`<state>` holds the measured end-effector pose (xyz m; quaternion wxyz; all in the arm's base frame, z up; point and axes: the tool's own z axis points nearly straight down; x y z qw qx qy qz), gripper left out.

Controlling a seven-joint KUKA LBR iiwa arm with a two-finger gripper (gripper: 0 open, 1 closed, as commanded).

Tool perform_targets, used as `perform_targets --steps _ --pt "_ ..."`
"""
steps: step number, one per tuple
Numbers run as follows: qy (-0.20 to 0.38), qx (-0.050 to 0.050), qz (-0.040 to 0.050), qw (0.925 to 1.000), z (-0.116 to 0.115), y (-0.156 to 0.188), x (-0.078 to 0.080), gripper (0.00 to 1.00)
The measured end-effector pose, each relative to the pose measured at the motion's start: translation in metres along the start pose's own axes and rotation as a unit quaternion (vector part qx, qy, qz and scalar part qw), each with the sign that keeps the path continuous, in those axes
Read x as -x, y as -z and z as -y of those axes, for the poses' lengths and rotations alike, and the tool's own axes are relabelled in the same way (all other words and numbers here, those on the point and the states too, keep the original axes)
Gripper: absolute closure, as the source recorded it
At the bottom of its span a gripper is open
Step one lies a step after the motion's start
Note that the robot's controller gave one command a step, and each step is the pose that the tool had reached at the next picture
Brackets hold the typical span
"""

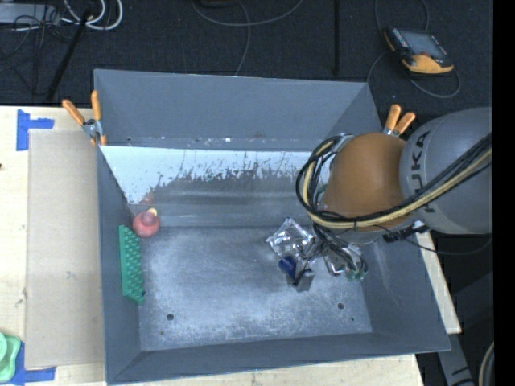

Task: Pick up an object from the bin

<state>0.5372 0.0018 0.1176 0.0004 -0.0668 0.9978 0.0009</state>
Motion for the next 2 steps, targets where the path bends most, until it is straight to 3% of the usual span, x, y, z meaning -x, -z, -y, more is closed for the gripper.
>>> perform_targets --steps 1,2 --pt "-0.002 -0.001 0.0017 1.0000 -0.001 0.066 -0.020 1.00" --pt "-0.015 -0.001 0.0041 0.9999 0.005 0.143 -0.012 1.00"
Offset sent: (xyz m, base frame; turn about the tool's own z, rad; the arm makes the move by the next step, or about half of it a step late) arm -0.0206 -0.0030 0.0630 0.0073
